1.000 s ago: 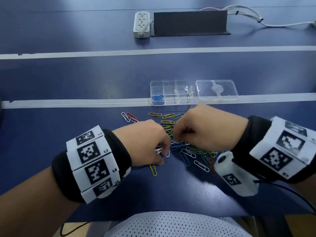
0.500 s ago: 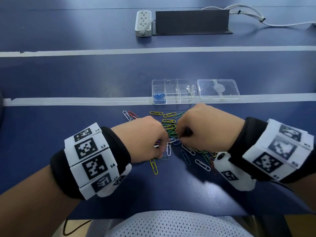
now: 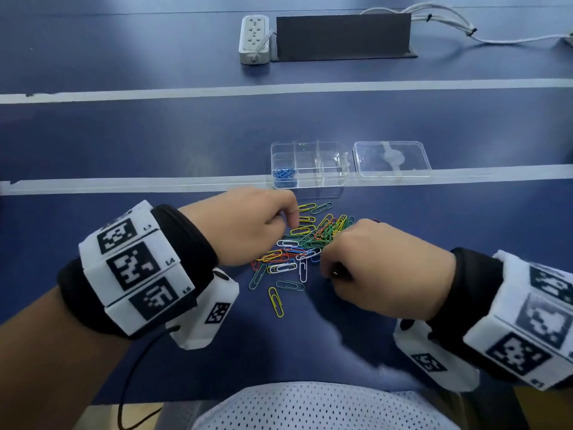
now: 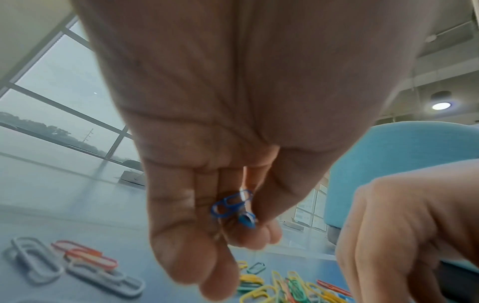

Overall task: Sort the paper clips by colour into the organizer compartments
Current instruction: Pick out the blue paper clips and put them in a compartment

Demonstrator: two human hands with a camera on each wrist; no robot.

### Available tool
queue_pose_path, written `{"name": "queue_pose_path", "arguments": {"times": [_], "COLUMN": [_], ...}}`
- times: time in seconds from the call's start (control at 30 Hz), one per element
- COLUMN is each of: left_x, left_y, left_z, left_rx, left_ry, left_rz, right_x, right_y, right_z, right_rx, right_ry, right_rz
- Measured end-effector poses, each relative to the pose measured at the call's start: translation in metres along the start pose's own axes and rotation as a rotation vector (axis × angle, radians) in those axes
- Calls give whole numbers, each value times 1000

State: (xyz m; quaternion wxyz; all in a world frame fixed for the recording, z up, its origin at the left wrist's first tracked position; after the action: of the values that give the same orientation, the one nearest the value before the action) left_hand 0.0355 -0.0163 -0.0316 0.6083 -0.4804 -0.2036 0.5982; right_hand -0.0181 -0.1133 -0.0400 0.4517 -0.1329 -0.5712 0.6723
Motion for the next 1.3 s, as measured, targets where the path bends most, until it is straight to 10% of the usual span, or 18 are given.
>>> {"name": "queue_pose_path", "arguments": {"times": [0.5,0.87,1.3], "left_x": [-14,-11,33], "left_y": [-41,-50,-48], "left_z": [-63,-56,-43], "left_rx": [-286,-341,-345], "left_ry": [-56,-50,-165], "left_rz": [-109,-3,249], "right_x": [3,-72,-53], "right_y": [-26,-84,-89], "right_z": [-8,-56,-92], "right_rx": [-74,-446,-302], "right_ry": [45,241,281], "right_rz": [42,-669,-349]}}
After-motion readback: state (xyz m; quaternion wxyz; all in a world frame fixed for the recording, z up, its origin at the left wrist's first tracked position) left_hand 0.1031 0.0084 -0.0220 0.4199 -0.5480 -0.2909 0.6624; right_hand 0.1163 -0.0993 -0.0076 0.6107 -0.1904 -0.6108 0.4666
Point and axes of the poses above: each hand's wrist, its own z-axis away from the middle knuckle, its own y-axis out of the palm, x = y × z, the point moved 7 cm from there along -z, towards the middle knuckle, and after that the axes turned 15 degrees about -y, right-handed, at the moved point
